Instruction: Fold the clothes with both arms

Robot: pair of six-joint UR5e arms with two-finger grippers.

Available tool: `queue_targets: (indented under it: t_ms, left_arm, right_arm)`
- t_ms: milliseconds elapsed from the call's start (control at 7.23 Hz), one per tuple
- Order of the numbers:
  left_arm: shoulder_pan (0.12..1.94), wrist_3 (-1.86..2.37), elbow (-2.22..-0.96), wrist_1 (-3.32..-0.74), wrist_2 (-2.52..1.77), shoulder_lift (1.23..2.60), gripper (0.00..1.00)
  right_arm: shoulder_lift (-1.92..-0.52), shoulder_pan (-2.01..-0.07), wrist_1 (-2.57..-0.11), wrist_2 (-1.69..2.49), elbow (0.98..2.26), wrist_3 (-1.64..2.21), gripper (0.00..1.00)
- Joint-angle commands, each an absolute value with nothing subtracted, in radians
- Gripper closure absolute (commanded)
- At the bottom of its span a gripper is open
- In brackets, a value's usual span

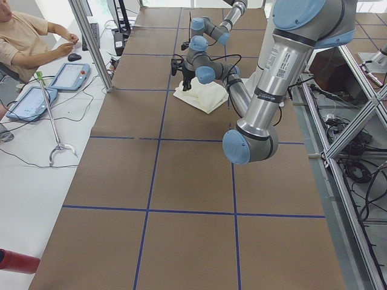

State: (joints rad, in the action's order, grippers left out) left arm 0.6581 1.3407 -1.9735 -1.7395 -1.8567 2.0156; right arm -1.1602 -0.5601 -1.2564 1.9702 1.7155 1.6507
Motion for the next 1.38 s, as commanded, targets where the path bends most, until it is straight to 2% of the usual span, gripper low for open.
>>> queue_targets:
  t_ms: [0,138,553,830,968,1106,1245]
  left_arm:
    - [0.658,1.341,-1.974,-1.740,-1.856,2.016,0.57]
    - [0.657,1.342,-1.976,-1.740,-1.858,2.016,0.56]
    - [0.657,1.345,-1.977,-1.738,-1.858,2.016,0.56]
    - [0.657,1.345,-1.982,-1.738,-1.858,2.013,0.55]
    - [0.658,1.345,-1.983,-1.738,-1.858,2.013,0.54]
    - [0.658,1.344,-1.985,-1.738,-1.862,2.011,0.48]
    - [0.658,1.332,-2.005,-1.738,-1.871,1.981,0.23]
  right_arm:
    - [-1.312,-0.560,-1.256,1.970,1.864,1.652,1.00]
    - [-1.392,-0.540,-1.258,1.971,1.958,1.661,1.00]
    - [-1.428,-0.408,-1.258,1.965,2.032,1.817,1.00]
    - [-1.514,-0.351,-1.258,1.965,2.121,1.822,1.00]
    - [-1.517,-0.322,-1.258,1.951,2.118,1.836,0.99]
    - [-1.516,-0.308,-1.258,1.927,2.120,1.856,0.01]
    - [-1.517,-0.307,-1.258,1.927,2.120,1.856,0.00]
